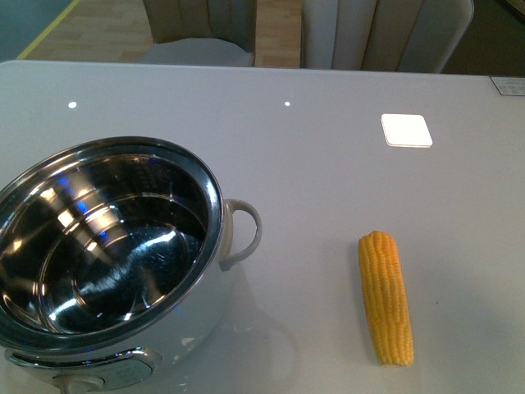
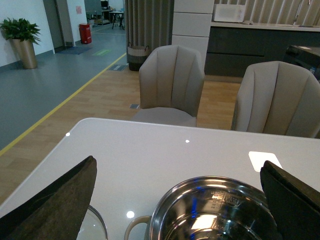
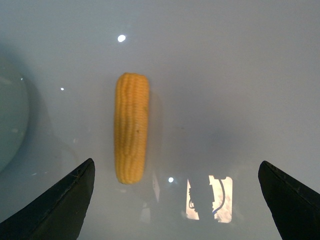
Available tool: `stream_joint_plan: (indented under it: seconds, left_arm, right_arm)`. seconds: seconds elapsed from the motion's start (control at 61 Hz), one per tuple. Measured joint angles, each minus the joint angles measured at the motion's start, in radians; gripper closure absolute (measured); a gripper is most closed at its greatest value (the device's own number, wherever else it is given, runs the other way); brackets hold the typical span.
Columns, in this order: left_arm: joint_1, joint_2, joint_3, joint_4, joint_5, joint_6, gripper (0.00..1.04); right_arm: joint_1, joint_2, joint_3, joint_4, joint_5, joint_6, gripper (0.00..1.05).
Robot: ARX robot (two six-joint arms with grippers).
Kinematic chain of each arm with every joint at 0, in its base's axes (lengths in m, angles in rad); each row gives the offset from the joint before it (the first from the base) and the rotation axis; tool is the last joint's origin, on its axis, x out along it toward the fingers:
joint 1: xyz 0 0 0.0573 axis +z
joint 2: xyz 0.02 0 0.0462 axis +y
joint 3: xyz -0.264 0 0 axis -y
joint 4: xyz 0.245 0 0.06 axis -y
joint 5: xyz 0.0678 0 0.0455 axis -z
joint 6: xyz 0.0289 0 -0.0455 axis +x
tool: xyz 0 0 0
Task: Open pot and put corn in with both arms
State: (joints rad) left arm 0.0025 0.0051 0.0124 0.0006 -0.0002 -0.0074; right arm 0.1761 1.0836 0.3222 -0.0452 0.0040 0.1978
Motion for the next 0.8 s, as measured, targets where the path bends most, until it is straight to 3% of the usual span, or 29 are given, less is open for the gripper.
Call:
stream_joint_plan:
  seconds: [0.082, 0.197, 0.475, 0.803]
  left_arm:
    - [0.000, 0.000, 0.000, 0.000, 0.000, 0.000, 0.07]
    - [0.000, 0.000, 0.000, 0.000, 0.000, 0.000, 0.07]
    - [0.000, 0.000, 0.000, 0.000, 0.000, 0.000, 0.07]
    - [0.000, 0.000, 0.000, 0.000, 0.000, 0.000, 0.07]
  right_arm:
    - [0.054, 0.249, 0.053, 0.148, -0.014, 0.000, 0.09]
    - [0.101, 0.450, 0.114, 0.225, 0.012, -0.003, 0.09]
    - [0.174, 0.760, 0.267, 0.267, 0.087, -0.003, 0.09]
    - [0.176, 0.998, 0.422, 0.266, 0.124, 0.076, 0.09]
